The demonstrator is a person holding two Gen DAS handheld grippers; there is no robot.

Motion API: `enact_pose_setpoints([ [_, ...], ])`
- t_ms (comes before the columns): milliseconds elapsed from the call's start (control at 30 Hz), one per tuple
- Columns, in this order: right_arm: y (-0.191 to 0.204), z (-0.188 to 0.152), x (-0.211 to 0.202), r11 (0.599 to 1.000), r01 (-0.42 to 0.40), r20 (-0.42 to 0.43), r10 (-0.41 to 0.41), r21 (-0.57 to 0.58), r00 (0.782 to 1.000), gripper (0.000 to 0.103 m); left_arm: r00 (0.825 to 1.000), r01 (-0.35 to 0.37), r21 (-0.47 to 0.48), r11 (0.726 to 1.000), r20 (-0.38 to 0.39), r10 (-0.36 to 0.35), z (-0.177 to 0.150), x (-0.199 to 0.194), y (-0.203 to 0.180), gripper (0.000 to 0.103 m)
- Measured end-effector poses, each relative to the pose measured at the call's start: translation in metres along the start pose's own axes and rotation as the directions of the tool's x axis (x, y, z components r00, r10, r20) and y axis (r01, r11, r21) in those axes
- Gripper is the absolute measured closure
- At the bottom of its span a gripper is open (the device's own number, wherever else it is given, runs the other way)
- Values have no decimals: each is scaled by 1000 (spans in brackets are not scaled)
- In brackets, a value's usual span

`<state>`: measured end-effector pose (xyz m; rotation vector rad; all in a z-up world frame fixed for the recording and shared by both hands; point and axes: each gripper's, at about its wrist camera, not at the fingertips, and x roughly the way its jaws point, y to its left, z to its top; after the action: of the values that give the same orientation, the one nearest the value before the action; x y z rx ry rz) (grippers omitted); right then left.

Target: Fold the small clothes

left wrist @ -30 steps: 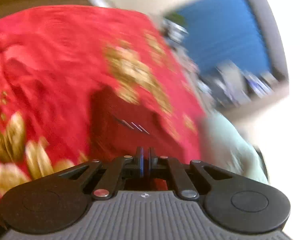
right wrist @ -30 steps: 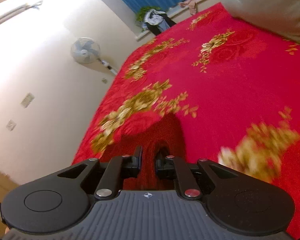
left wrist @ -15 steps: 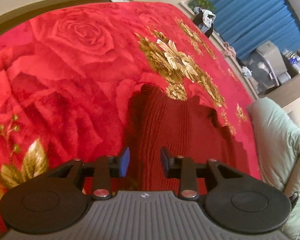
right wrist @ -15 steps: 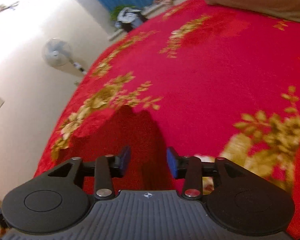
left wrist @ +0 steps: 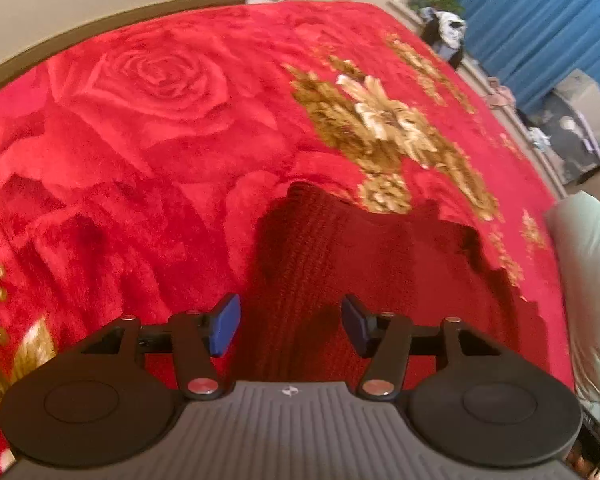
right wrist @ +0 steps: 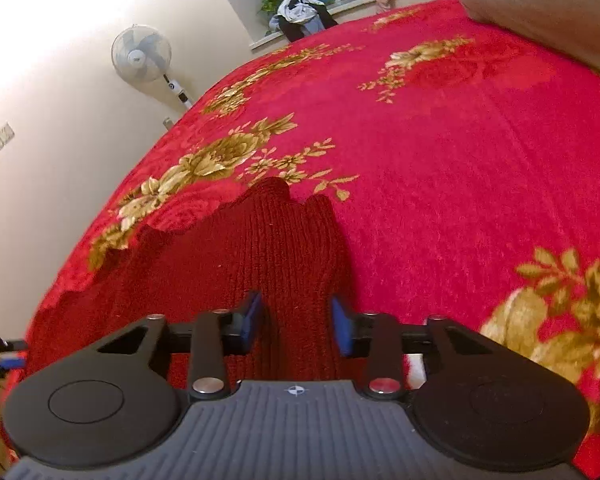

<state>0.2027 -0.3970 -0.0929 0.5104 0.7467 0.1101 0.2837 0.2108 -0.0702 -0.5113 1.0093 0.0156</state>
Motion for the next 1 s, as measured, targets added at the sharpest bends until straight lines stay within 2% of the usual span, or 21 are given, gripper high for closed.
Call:
enact_pose_setpoints([
  [33,1,0,1,1000,8,6,-8,-9,1000,76,1000,-2,-9,1000,-4,2,1,4,0,42],
  [67,2,1,2,1000,21,11,-20,-23,1000,85,1000,-5,-12,1000,-4,5,2,5,-1,43],
  [100,3,1,3,999,33,18,-32,-39,999,88,1000,-10,-7,1000,-2,10,2,6,-2,44],
  [133,4,2,3,998,40,27,-39,-51,999,89,1000,-12,1,1000,2,12,1,6,-4,53],
  [167,4,2,1,997,43,34,-41,-61,999,90,1000,-8,14,1000,6,8,1,6,-6,70],
  [267,11,5,-5,993,50,73,-42,-105,996,91,998,-32,82,996,48,28,-1,-1,-15,90],
  [333,18,8,-13,987,57,122,-39,-148,992,92,995,-48,131,990,89,37,-3,-10,-21,92],
  [467,32,11,-30,972,77,237,-23,-221,971,93,982,-27,199,980,187,-10,-3,-33,-28,93],
  [600,45,14,-43,955,99,341,3,-281,940,93,948,-30,263,964,314,-57,-5,-56,-36,94],
  [667,49,15,-50,948,125,406,5,-293,914,93,921,-19,263,965,379,-85,-3,-68,-37,94],
  [700,50,16,-53,948,132,439,9,-290,899,93,902,-17,263,965,420,-98,-3,-75,-37,94],
  [767,53,17,-56,946,147,503,20,-290,864,93,875,-29,256,966,474,-99,-4,-84,-35,94],
  [800,54,18,-54,944,154,520,20,-290,854,93,869,-39,247,968,486,-89,-3,-85,-33,93],
  [833,55,21,-49,946,152,515,18,-286,857,93,873,-48,232,972,483,-72,-2,-83,-31,93],
  [867,54,25,-42,949,140,482,13,-281,876,90,890,-54,209,976,454,-48,0,-76,-27,90],
  [900,51,28,-32,954,126,422,1,-272,906,86,918,-61,187,980,396,-19,3,-65,-23,89],
  [933,46,32,-18,959,120,341,-26,-258,940,82,949,-66,172,983,315,9,5,-53,-19,80],
  [967,41,32,-8,962,124,284,-51,-244,957,67,976,-57,163,985,218,21,6,-40,-13,64],
  [1000,33,30,2,966,128,221,-77,-225,972,58,990,-49,144,988,136,29,3,-31,-7,60],
])
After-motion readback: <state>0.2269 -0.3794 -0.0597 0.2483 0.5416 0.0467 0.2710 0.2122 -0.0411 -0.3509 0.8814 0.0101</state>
